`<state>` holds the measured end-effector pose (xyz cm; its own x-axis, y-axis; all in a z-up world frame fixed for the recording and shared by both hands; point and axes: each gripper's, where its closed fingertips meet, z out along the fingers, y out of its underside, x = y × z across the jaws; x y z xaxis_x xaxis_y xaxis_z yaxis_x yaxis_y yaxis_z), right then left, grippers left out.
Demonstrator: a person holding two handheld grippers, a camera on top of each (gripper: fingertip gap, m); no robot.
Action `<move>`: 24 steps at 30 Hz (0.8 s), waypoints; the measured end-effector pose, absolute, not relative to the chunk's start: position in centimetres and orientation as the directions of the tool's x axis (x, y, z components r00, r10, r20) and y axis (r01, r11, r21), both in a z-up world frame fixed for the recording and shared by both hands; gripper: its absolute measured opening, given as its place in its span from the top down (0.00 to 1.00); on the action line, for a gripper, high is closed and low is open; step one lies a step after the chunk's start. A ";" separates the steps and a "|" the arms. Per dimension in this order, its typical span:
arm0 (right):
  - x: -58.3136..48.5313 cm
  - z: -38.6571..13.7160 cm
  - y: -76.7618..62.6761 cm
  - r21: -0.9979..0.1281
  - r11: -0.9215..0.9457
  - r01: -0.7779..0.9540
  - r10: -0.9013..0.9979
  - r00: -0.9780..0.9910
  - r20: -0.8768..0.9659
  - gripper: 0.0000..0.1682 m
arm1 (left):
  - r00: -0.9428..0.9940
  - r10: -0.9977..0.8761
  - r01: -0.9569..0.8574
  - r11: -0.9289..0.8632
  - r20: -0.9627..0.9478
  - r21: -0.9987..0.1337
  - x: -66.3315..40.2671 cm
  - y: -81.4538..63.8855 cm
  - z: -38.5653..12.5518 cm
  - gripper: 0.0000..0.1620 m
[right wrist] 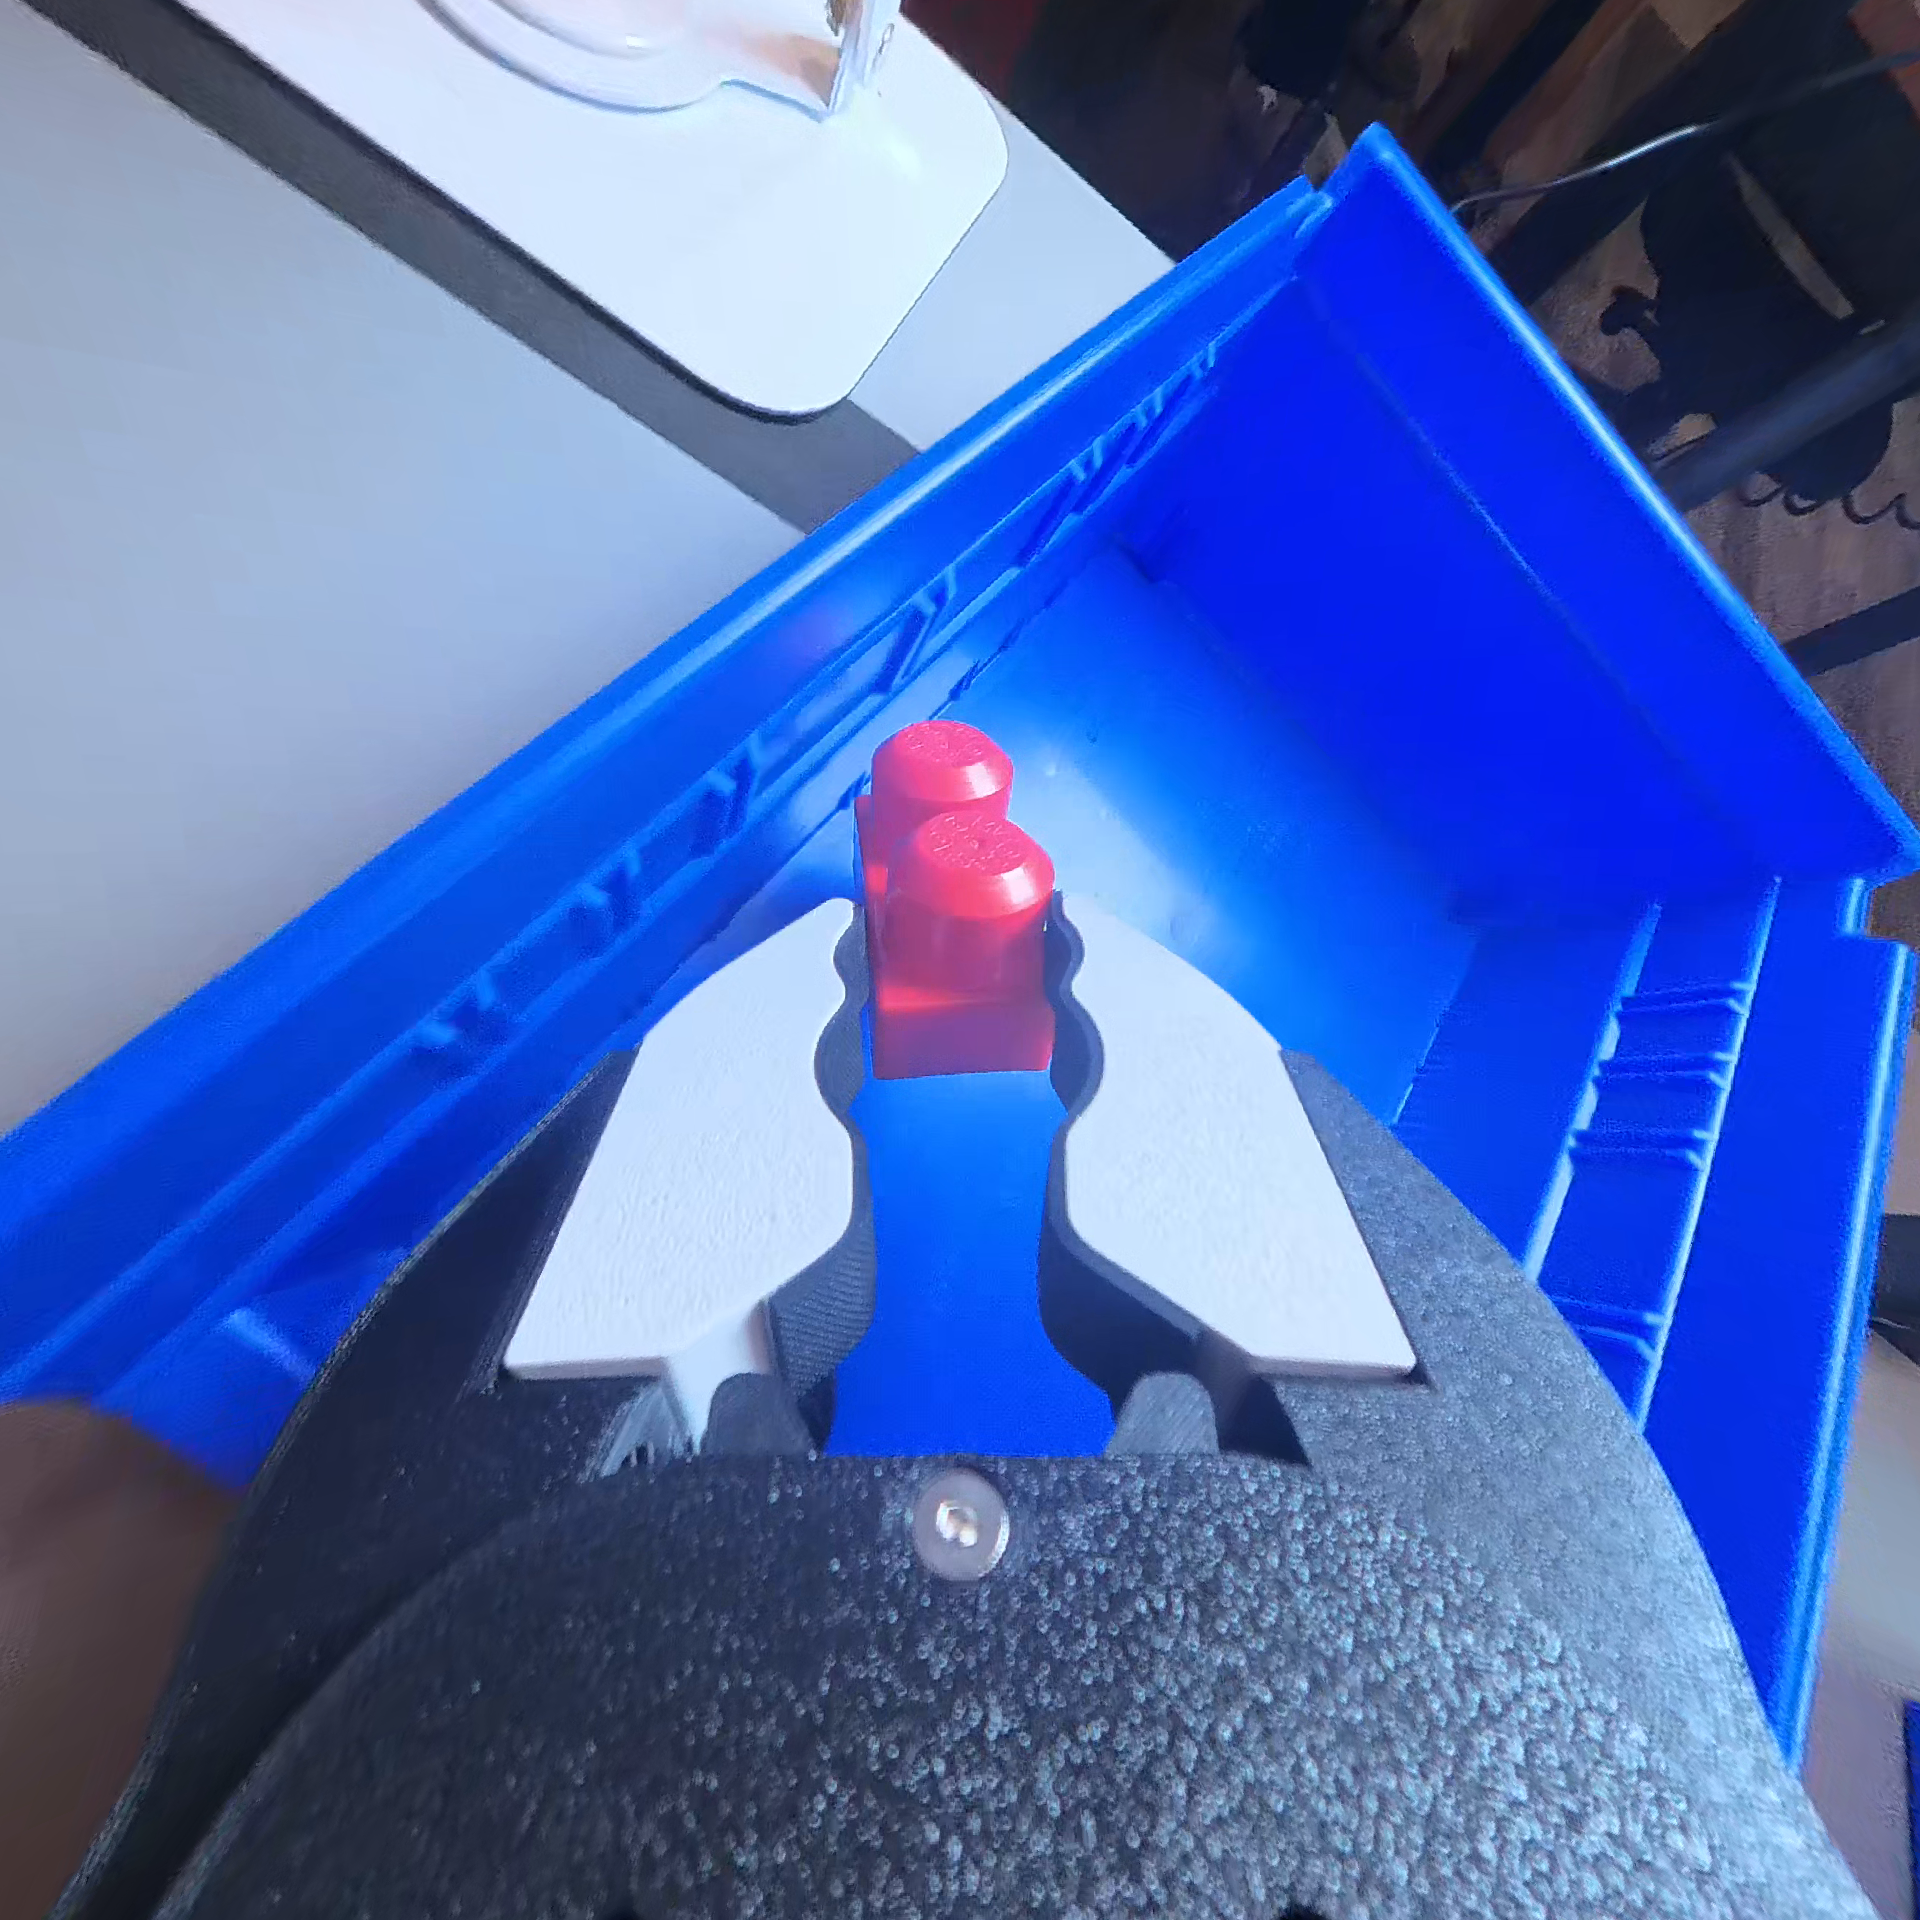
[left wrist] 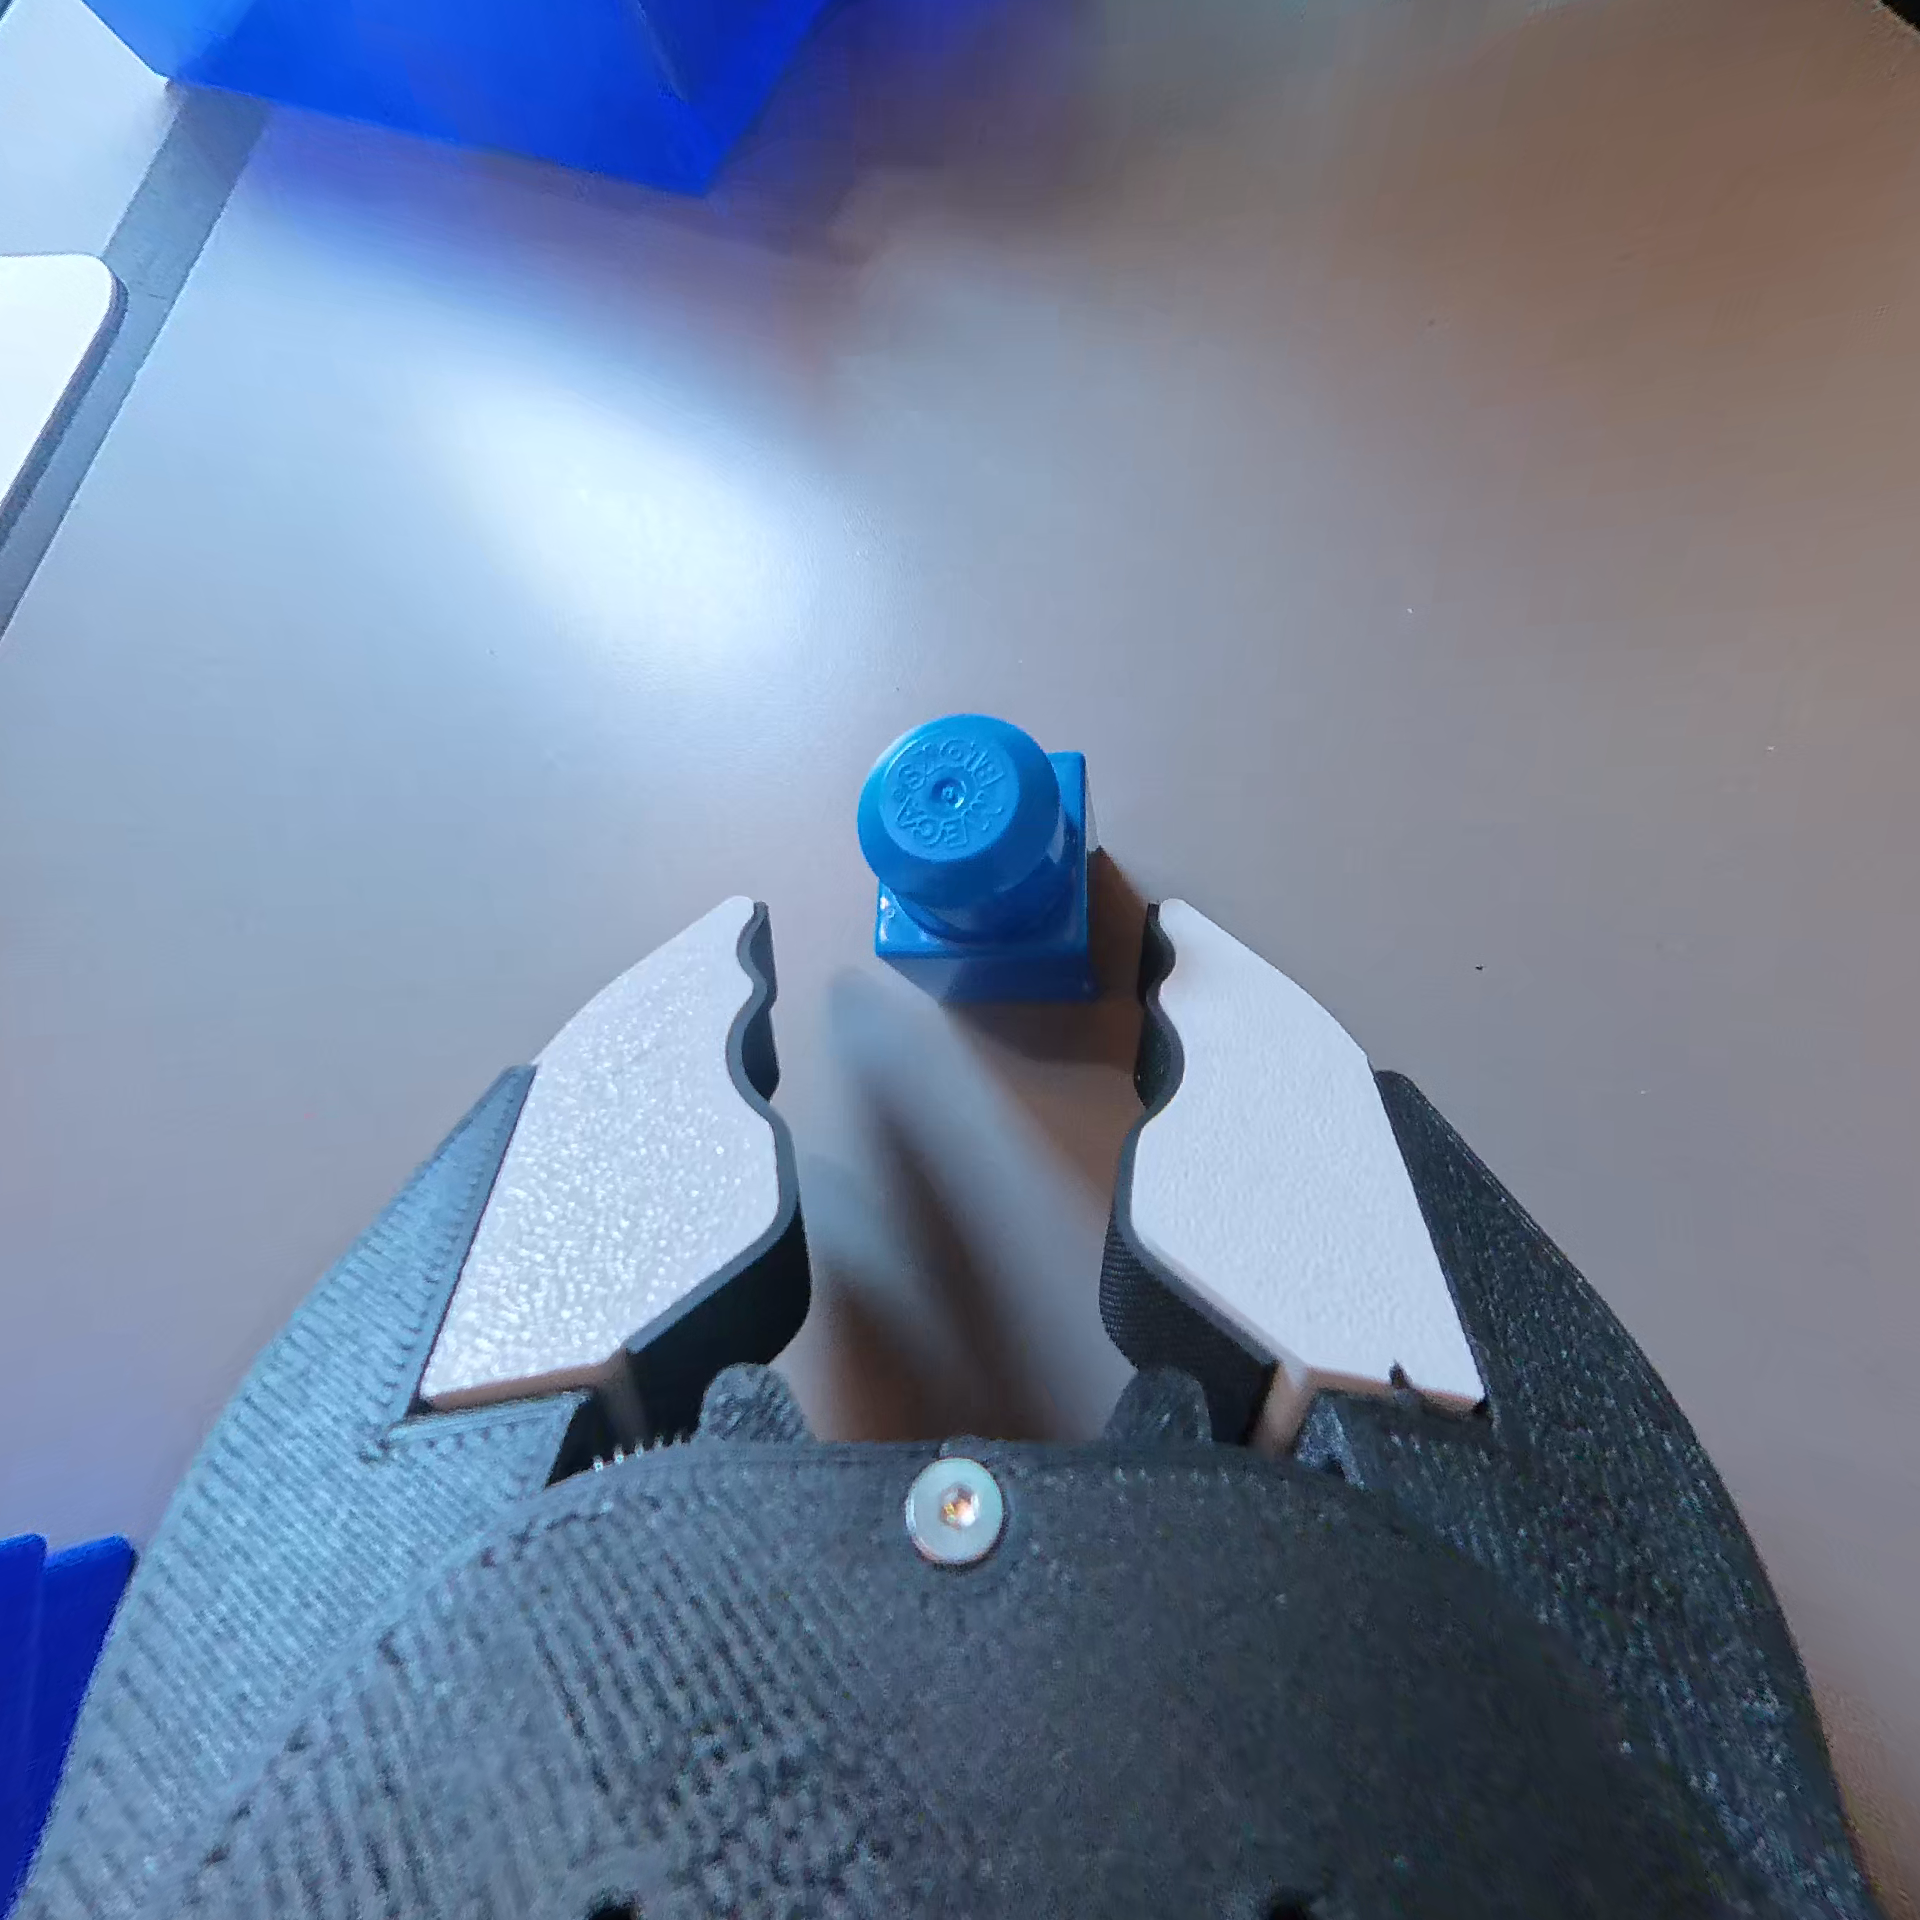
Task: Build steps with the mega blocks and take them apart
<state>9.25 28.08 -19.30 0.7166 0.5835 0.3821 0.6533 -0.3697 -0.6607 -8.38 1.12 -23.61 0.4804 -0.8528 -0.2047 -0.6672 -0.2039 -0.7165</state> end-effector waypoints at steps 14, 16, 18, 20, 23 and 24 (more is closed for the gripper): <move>10.2 -22.4 38.6 -0.679 -0.485 0.552 0.519 0.806 0.284 0.76 | 0.500 -0.840 -0.639 -0.192 -0.213 -0.745 -8.5 1.6 -23.5 0.69; 9.6 -20.5 37.6 -0.732 -0.433 0.526 0.528 0.806 0.267 0.74 | 0.493 -0.842 -0.647 -0.187 -0.218 -0.739 -8.5 1.5 -23.8 0.69; 8.0 -17.1 35.1 -0.807 -0.339 0.483 0.561 0.792 0.239 0.73 | 0.492 -0.843 -0.648 -0.187 -0.218 -0.738 -8.4 1.5 -23.8 0.69; 6.0 -13.4 30.8 -0.868 -0.210 0.450 0.625 0.744 0.235 0.75 | 0.496 -0.844 -0.641 -0.197 -0.205 -0.742 -8.3 1.5 -23.9 0.69; 3.5 -10.6 22.7 -0.880 -0.088 0.467 0.736 0.626 0.259 0.73 | 0.488 -0.853 -0.633 -0.203 -0.182 -0.747 -8.2 1.2 -23.9 0.73; 3.2 -10.4 20.6 -0.860 -0.037 0.509 0.743 0.590 0.317 0.71 | 0.487 -0.854 -0.633 -0.201 -0.183 -0.747 -8.2 1.2 -23.9 0.73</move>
